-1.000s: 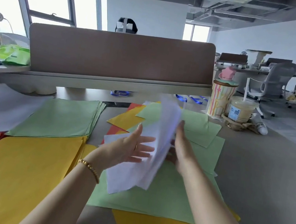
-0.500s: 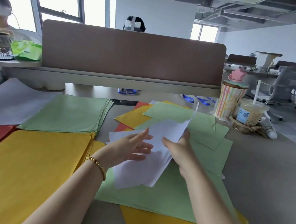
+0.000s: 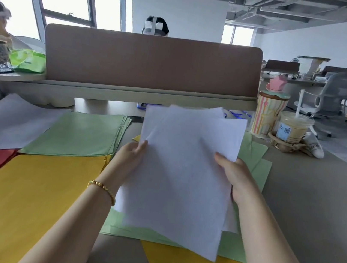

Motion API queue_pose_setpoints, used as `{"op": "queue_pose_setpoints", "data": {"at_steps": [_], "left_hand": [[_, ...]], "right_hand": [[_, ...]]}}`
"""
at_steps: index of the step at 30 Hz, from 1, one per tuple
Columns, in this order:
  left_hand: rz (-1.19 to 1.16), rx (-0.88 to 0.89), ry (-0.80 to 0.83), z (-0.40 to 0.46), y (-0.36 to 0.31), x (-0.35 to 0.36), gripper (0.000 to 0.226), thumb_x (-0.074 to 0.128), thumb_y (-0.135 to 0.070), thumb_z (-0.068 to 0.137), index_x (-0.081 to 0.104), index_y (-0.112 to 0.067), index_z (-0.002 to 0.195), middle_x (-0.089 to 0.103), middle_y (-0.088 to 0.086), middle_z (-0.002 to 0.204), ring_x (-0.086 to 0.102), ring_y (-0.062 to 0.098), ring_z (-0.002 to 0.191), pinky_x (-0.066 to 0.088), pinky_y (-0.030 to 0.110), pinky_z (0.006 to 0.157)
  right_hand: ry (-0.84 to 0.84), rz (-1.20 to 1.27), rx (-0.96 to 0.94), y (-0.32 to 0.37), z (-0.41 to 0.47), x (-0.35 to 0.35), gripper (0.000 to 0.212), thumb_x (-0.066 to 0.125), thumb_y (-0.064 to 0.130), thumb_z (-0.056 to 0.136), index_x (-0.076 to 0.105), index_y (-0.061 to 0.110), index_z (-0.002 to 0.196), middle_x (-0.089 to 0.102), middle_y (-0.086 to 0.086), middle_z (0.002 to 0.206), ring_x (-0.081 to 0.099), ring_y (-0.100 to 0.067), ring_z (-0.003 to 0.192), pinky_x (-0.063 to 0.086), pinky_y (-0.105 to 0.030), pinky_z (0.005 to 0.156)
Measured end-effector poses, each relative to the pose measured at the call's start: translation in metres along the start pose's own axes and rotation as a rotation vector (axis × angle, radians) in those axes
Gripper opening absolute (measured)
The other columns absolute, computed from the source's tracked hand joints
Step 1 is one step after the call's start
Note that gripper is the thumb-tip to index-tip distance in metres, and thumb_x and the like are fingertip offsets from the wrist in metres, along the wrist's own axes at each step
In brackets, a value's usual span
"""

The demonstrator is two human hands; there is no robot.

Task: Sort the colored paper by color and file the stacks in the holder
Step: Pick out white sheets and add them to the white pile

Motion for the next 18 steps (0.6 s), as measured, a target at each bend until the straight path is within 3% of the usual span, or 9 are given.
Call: {"op": "queue_pose_setpoints", "data": {"at_steps": [4,8,10,12,14,15,16,18], "left_hand": [[-0.369,-0.084,0.253,-0.008,0.002,0.017,0.017,0.046,-0.005,0.095,0.063,-0.006,0.093,0.071,0.002,0.067,0.067,0.014,0.055,0.056,0.023,0.057],[-0.432,-0.100,0.050,-0.003,0.004,0.003,0.016,0.056,-0.018,0.093,0.063,-0.005,0.086,0.068,0.006,0.071,0.065,0.014,0.055,0.056,0.024,0.055],[-0.398,-0.128,-0.008,0.000,0.010,-0.001,0.024,0.059,-0.026,0.091,0.064,-0.003,0.090,0.067,0.010,0.080,0.064,0.019,0.066,0.055,0.029,0.066],[-0.251,-0.156,0.063,0.000,0.014,0.001,0.035,0.060,-0.031,0.090,0.065,0.002,0.100,0.069,0.013,0.088,0.065,0.025,0.075,0.055,0.036,0.077],[-0.072,-0.184,0.287,-0.005,0.014,0.006,0.035,0.063,-0.032,0.087,0.064,-0.004,0.109,0.071,0.012,0.100,0.068,0.028,0.089,0.054,0.042,0.087],[-0.003,-0.181,0.403,-0.010,0.014,0.010,0.031,0.065,-0.030,0.087,0.064,-0.009,0.110,0.071,0.010,0.104,0.068,0.027,0.095,0.053,0.044,0.089],[0.024,-0.161,0.486,-0.014,0.013,0.013,0.029,0.067,-0.027,0.086,0.063,-0.012,0.111,0.070,0.008,0.106,0.067,0.027,0.098,0.052,0.044,0.091],[0.033,-0.089,0.472,-0.011,0.013,0.017,0.031,0.067,-0.018,0.085,0.062,-0.009,0.115,0.069,0.008,0.106,0.066,0.028,0.097,0.051,0.045,0.093]], "right_hand": [[-0.061,-0.262,-0.024,-0.003,0.003,-0.003,0.016,0.054,0.032,0.092,0.055,0.017,0.088,0.051,0.003,0.074,0.049,-0.016,0.067,0.037,-0.026,0.060],[-0.078,-0.261,-0.014,-0.009,0.009,-0.003,0.033,0.051,0.036,0.093,0.037,0.020,0.067,0.036,-0.006,0.070,0.035,-0.017,0.064,0.024,-0.028,0.057],[-0.075,-0.307,-0.044,-0.010,0.011,0.000,0.034,0.050,0.034,0.094,0.037,0.018,0.067,0.036,-0.005,0.066,0.036,-0.017,0.061,0.025,-0.028,0.056],[-0.075,-0.472,-0.104,-0.007,0.009,0.004,0.037,0.046,0.029,0.096,0.032,0.016,0.064,0.035,-0.001,0.064,0.035,-0.018,0.059,0.023,-0.029,0.053],[-0.046,-0.588,-0.102,-0.010,0.009,0.007,0.026,0.044,0.032,0.096,0.048,0.012,0.081,0.050,-0.005,0.080,0.049,-0.023,0.074,0.031,-0.028,0.060],[-0.015,-0.609,-0.074,-0.013,0.009,0.007,0.030,0.044,0.036,0.096,0.053,0.009,0.105,0.056,-0.008,0.102,0.054,-0.025,0.094,0.036,-0.029,0.071],[0.003,-0.613,-0.042,-0.016,0.009,0.007,0.044,0.045,0.038,0.095,0.046,0.007,0.127,0.053,-0.010,0.121,0.052,-0.026,0.112,0.038,-0.031,0.082],[0.021,-0.558,-0.011,-0.018,0.009,0.007,0.049,0.050,0.033,0.094,0.046,0.002,0.132,0.053,-0.012,0.122,0.053,-0.027,0.112,0.040,-0.032,0.088]]}}
Point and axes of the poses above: each hand's wrist, its own z-axis towards the middle knuckle, its own x-axis out of the palm, y = z × x, the point moved 6 cm from there along z, towards the middle knuckle
